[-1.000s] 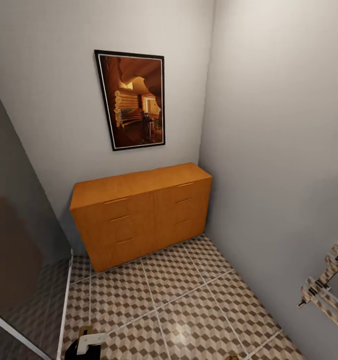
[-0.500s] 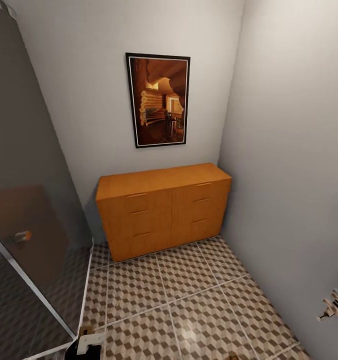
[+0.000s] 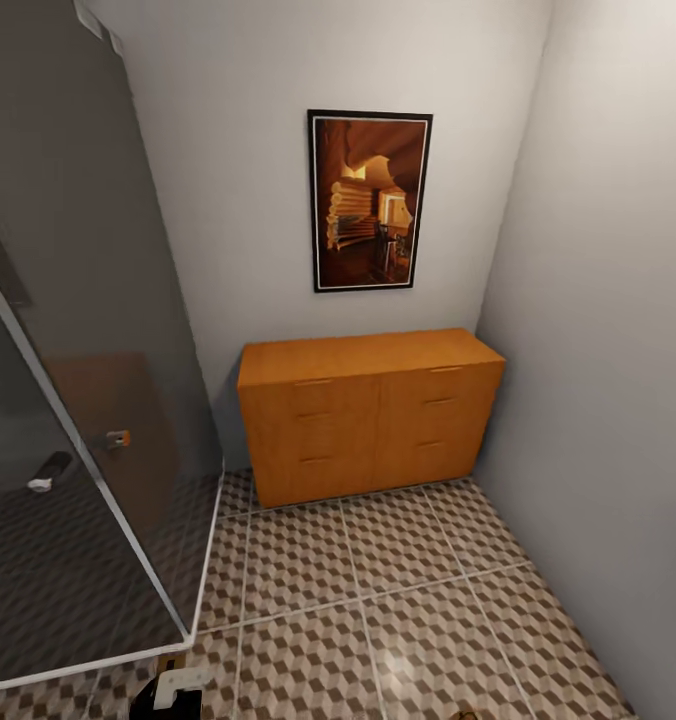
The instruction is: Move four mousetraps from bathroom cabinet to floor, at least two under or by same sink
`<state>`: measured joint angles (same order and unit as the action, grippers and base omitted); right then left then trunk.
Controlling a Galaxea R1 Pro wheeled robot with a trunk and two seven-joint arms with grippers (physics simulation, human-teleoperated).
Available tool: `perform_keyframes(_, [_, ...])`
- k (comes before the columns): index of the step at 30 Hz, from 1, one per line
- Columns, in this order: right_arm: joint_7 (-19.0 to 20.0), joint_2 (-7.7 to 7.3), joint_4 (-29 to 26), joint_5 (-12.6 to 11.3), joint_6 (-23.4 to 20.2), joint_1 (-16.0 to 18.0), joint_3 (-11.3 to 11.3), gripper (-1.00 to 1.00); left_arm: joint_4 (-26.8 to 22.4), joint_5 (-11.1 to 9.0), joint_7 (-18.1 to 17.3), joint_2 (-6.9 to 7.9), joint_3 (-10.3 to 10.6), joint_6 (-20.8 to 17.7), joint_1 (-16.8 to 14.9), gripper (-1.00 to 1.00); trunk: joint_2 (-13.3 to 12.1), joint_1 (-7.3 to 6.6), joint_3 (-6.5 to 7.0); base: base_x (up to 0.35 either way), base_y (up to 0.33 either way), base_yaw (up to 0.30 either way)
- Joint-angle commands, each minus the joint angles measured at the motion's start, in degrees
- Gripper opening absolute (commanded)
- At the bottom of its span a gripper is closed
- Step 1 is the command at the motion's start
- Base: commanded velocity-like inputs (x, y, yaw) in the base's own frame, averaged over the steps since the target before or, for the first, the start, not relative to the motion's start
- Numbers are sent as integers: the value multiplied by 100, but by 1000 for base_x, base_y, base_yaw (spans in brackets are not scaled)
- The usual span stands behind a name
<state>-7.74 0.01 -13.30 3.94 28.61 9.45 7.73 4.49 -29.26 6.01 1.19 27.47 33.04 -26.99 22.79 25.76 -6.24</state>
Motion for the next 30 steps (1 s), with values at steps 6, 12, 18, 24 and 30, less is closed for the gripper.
perform_keyframes(6, [-69,-1,3,36,5,4,34,-100,17,17,50,-4,47,19,-11,-100,13,2,-12,-100,0,251])
perform_keyframes(12, [-69,-1,3,36,5,4,35,-100,17,17,50,-4,46,17,-10,-100,13,2,-12,-100,0,251])
perform_keyframes(18, [-69,-1,3,36,5,4,35,-100,17,17,50,-4,48,19,-10,-100,13,2,-12,-100,0,251])
perform_keyframes(24, [-69,-1,3,36,5,4,35,-100,17,17,50,-4,46,19,-9,-100,13,2,-12,-100,0,251])
perform_keyframes(30, [-69,-1,3,36,5,4,35,-100,17,17,50,-4,47,19,-8,-100,13,2,-12,-100,0,251])
